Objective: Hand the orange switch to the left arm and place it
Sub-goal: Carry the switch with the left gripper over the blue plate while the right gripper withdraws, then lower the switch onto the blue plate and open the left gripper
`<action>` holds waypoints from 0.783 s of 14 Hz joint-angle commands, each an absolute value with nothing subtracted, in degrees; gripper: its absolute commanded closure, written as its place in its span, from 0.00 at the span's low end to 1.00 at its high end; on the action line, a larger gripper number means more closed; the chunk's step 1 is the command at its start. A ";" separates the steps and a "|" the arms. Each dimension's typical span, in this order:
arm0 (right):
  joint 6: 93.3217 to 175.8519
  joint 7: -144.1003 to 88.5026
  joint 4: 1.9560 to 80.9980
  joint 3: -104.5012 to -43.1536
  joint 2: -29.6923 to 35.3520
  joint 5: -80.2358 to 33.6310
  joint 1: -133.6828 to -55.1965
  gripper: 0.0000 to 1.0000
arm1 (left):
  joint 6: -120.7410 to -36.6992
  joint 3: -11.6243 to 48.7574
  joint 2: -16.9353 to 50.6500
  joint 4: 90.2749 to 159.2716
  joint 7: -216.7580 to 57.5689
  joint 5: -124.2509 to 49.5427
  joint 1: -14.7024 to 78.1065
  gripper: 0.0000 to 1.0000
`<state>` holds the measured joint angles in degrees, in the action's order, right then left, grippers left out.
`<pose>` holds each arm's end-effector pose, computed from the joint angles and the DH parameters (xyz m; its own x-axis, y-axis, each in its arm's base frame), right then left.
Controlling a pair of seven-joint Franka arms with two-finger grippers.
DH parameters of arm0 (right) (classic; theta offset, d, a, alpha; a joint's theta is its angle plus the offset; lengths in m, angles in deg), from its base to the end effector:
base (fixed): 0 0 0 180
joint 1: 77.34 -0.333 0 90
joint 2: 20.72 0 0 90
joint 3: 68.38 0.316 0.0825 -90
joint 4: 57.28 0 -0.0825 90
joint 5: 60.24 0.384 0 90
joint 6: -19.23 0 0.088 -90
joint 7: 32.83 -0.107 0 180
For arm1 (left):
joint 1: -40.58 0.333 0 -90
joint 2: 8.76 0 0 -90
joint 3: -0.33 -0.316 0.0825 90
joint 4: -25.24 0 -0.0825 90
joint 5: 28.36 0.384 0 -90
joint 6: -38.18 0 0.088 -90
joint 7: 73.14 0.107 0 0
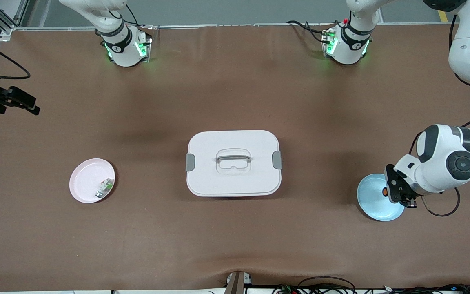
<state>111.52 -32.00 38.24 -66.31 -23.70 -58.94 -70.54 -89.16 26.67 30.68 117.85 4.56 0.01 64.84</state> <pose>0.5392 -0.0418 0.6109 0.9976 -0.0690 -0.0041 -0.0691 -0.9974 -0.0208 0.6908 0.0325 0.2532 -0.0313 -0.9941 -0.1040 -0.9992 0.0337 -0.0217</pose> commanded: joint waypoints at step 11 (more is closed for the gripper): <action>107.83 -31.34 34.30 -65.30 -22.31 -59.62 -68.90 0.00 | -94.79 26.70 35.71 117.78 4.20 4.76 65.80 0.86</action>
